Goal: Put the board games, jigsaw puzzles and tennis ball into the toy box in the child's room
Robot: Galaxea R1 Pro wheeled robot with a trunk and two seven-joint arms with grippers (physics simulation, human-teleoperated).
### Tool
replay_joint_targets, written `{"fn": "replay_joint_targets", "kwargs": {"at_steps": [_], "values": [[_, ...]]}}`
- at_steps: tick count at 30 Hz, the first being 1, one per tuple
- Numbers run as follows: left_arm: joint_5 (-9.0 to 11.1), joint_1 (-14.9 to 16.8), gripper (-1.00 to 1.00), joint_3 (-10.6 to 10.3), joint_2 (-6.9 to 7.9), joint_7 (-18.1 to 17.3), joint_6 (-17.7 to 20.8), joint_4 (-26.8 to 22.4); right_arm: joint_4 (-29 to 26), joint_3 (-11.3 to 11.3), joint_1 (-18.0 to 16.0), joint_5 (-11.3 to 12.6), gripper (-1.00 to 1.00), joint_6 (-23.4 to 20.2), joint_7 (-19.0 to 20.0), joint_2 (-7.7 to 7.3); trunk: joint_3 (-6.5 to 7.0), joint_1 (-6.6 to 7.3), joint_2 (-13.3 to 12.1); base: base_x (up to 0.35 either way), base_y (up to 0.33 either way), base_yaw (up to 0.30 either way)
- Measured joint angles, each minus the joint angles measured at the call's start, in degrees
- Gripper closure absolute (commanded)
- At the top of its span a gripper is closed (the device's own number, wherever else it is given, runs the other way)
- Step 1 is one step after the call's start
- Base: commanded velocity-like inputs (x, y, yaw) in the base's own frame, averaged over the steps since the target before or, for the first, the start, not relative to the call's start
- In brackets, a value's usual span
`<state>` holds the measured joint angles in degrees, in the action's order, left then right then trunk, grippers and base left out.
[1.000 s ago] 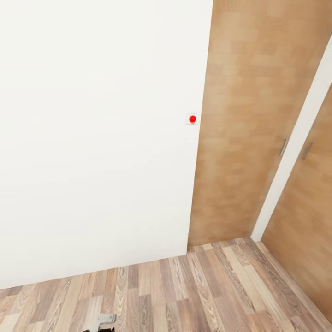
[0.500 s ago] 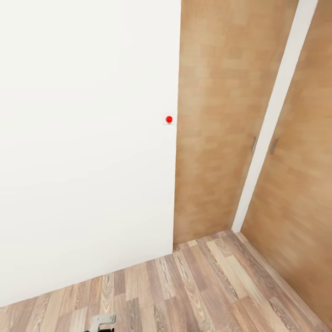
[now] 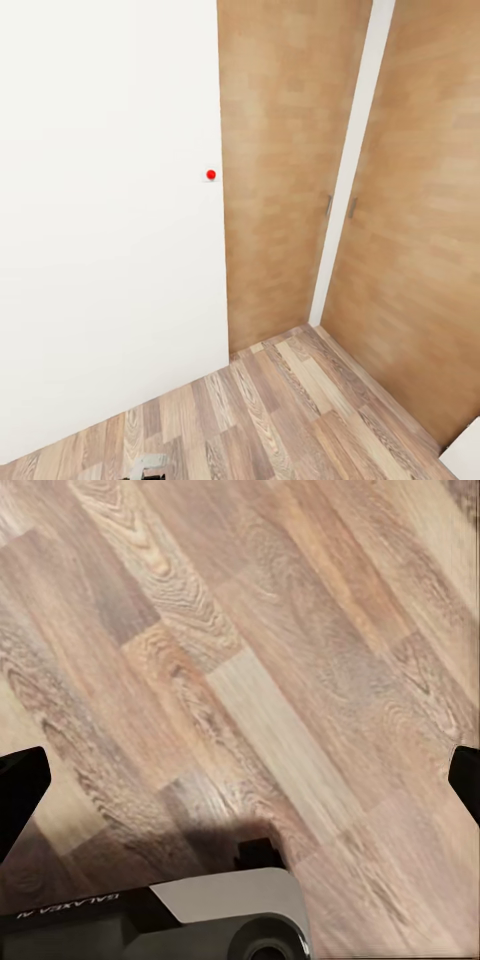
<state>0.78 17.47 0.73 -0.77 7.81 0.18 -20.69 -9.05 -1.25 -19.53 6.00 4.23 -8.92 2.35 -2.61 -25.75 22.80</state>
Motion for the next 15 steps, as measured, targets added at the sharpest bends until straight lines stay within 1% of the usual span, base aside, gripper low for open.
{"fn": "replay_joint_targets", "kwargs": {"at_steps": [15], "values": [[-0.04,0.00,-1.00,-0.06,0.00,-0.05,-0.10,0.00,0.01,0.02,0.00,-0.01,-1.00,0.00,0.00,0.01,0.68,0.00,0.00,0.000,0.000,-0.275]]}}
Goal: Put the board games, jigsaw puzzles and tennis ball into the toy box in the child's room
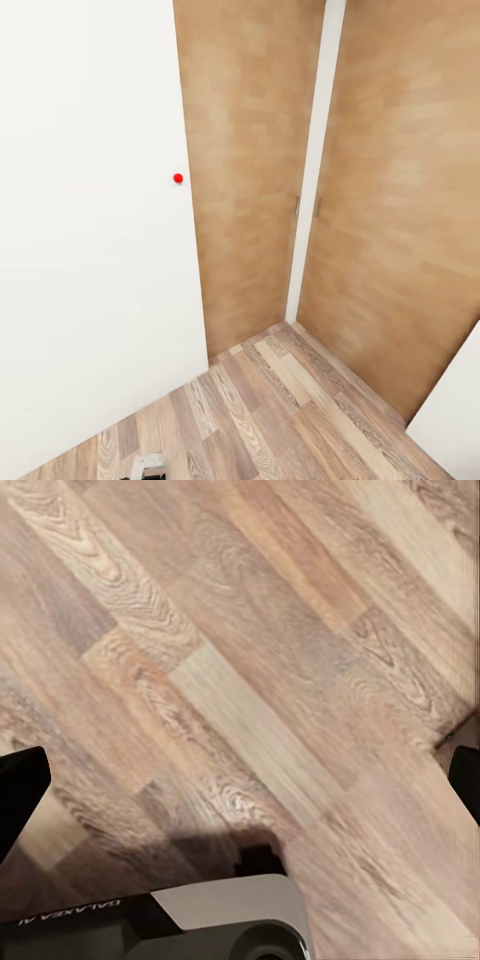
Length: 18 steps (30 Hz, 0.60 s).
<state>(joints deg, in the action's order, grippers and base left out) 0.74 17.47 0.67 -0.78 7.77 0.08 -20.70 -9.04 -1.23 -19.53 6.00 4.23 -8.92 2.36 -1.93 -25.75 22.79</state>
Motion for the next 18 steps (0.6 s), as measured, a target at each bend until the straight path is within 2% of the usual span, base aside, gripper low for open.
{"fn": "replay_joint_targets", "kwargs": {"at_steps": [13,18], "values": [[-0.02,0.00,-1.00,-0.02,0.00,0.00,0.06,0.00,-0.01,0.00,0.00,0.00,-1.00,0.00,0.02,-0.02,0.59,0.00,0.00,0.000,0.000,-0.271],[-0.02,-0.01,-1.00,-0.02,0.01,0.00,0.08,-0.01,-0.05,0.05,-0.01,-0.01,-1.00,0.01,-0.02,0.12,0.74,0.00,0.00,0.000,0.000,-0.113]]}}
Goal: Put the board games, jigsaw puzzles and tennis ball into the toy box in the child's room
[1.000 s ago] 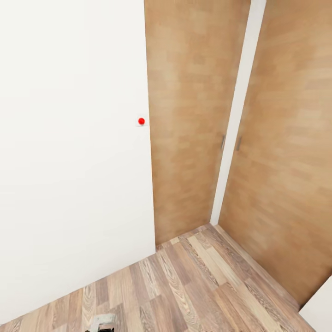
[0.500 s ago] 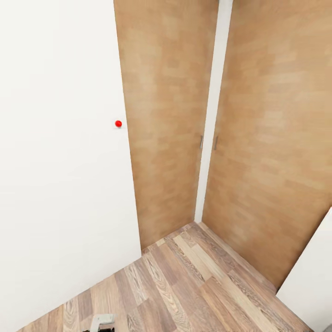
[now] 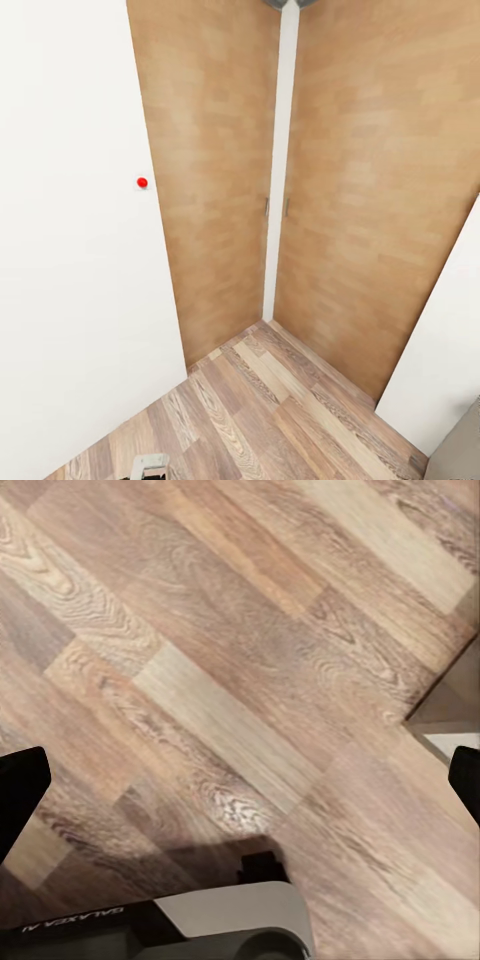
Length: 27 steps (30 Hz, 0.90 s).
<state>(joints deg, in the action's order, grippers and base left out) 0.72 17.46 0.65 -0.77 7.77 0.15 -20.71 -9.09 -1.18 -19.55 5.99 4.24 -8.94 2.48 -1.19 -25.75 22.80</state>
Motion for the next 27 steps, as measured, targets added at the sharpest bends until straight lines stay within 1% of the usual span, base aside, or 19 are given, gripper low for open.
{"fn": "replay_joint_targets", "kwargs": {"at_steps": [7,18,27], "values": [[-0.01,0.00,-1.00,0.00,0.00,0.02,0.00,0.00,-0.02,-0.03,0.00,-0.04,-1.00,-0.07,-0.01,0.94,-0.19,0.00,-0.01,0.000,0.000,-0.064],[-0.01,0.00,-1.00,0.00,0.00,0.00,0.00,0.01,-0.03,-0.05,0.01,0.00,-1.00,-0.09,-0.01,1.09,-1.04,0.00,-0.01,0.000,0.000,-0.137],[-0.01,0.01,-1.00,0.00,0.00,0.00,0.00,0.01,-0.03,-0.05,0.01,0.01,-1.00,-0.09,-0.01,1.10,-1.71,0.00,-0.01,0.000,0.000,-0.189]]}}
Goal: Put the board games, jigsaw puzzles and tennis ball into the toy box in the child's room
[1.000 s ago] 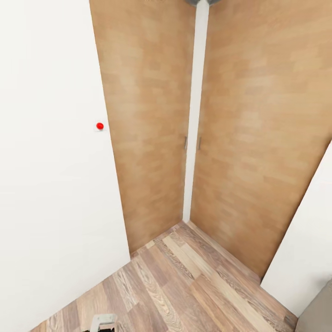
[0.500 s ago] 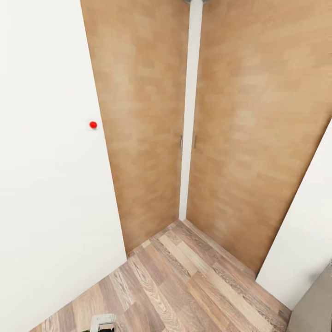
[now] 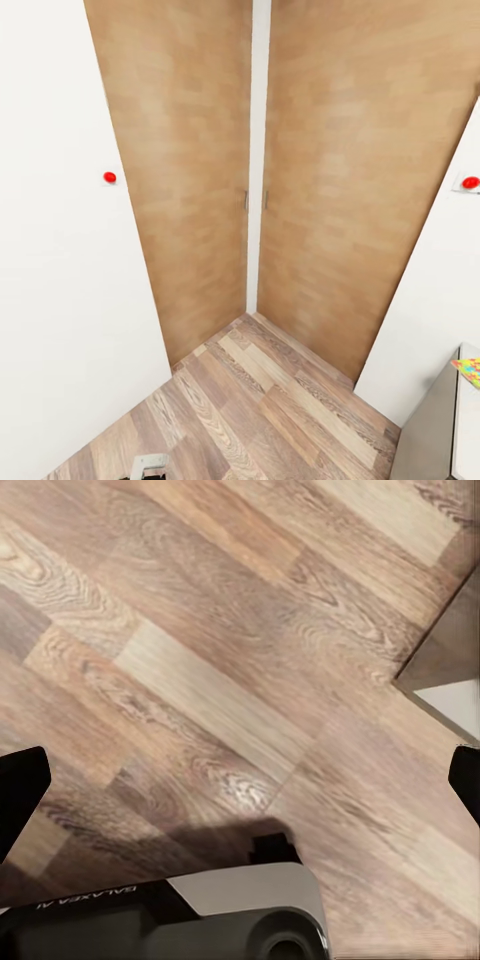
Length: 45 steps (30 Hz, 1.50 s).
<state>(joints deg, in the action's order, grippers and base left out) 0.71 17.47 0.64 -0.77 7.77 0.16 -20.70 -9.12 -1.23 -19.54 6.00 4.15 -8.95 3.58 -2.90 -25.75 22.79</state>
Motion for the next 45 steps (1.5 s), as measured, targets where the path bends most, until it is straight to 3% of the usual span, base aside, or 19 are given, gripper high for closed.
{"fn": "replay_joint_targets", "kwargs": {"at_steps": [45], "values": [[0.00,0.01,-1.00,-0.03,0.00,-0.01,0.00,0.01,-0.01,0.08,0.00,-0.10,-1.00,0.00,0.00,0.08,-0.48,0.00,0.00,0.000,0.000,-0.271]]}}
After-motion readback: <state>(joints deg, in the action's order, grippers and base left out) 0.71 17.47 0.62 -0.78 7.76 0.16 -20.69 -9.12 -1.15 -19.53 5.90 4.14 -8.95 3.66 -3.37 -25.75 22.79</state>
